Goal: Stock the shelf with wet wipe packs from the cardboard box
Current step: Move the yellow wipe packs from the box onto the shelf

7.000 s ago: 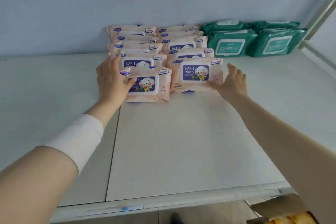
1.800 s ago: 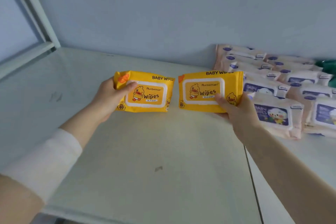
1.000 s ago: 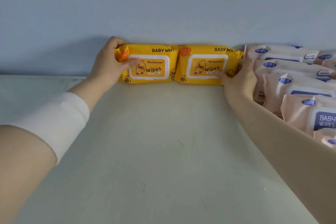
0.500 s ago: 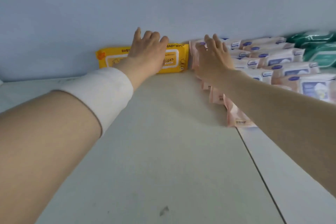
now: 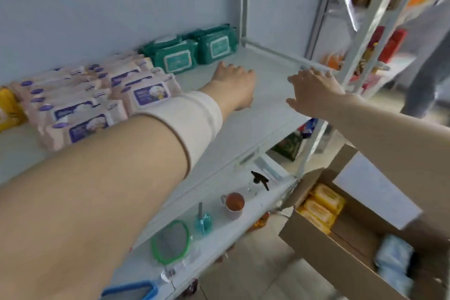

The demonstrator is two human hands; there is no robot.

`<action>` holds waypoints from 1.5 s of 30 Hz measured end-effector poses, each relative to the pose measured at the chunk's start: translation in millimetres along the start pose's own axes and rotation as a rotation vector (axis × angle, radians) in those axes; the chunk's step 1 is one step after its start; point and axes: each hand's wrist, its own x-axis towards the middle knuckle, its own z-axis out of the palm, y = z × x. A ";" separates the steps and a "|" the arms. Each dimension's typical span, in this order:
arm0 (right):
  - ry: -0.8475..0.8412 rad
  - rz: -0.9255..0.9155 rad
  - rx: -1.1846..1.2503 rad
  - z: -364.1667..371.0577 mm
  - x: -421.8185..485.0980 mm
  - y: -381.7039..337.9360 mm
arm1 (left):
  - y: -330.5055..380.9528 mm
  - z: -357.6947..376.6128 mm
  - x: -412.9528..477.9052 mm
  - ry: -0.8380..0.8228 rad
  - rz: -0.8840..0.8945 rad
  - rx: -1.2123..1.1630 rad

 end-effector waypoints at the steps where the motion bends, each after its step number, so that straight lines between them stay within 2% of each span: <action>1: -0.016 0.034 -0.010 12.6 -5.9 31.8 | 31.9 -0.2 17.1 0.004 0.050 -0.025; 4: -0.066 0.133 -0.041 57.8 -18.4 115.1 | 117.3 11.7 62.1 0.003 0.195 -0.104; 9: -0.254 0.289 -0.050 149.1 -38.3 213.5 | 235.7 69.2 126.0 -0.092 0.387 -0.150; 13: -0.428 0.354 -0.032 233.3 -57.1 259.0 | 308.3 126.5 158.8 -0.255 0.460 -0.213; 19: -0.619 0.421 0.196 366.2 -86.0 278.1 | 394.6 231.2 177.3 -0.532 0.538 -0.243; 21: -0.700 0.435 0.300 410.5 -92.2 271.7 | 413.8 270.1 179.9 -0.632 0.498 -0.252; 26: -0.868 0.473 0.521 502.5 -102.1 239.0 | 444.9 360.2 183.4 -0.869 0.249 -0.394; 29: -0.906 0.528 0.661 558.3 -97.2 219.0 | 470.8 416.4 199.6 -0.921 0.144 -0.478; 31: -0.918 0.633 0.806 599.3 -88.1 206.6 | 493.7 458.4 217.9 -0.942 0.053 -0.577; 34: -0.954 0.896 1.090 655.7 -71.0 189.7 | 529.7 519.0 249.3 -0.928 -0.135 -0.741; 37: -0.965 1.054 1.309 692.3 -58.6 173.4 | 553.3 557.0 271.3 -0.842 -0.268 -0.791; 39: -0.911 1.185 1.406 703.3 -53.8 166.1 | 561.6 567.7 275.5 -0.783 -0.285 -0.800; 42: -0.837 1.332 1.430 707.0 -50.6 161.4 | 564.7 572.8 273.7 -0.716 -0.268 -0.785; 45: -0.817 1.368 1.449 706.0 -49.4 160.2 | 559.9 575.5 275.9 -0.797 -0.257 -0.843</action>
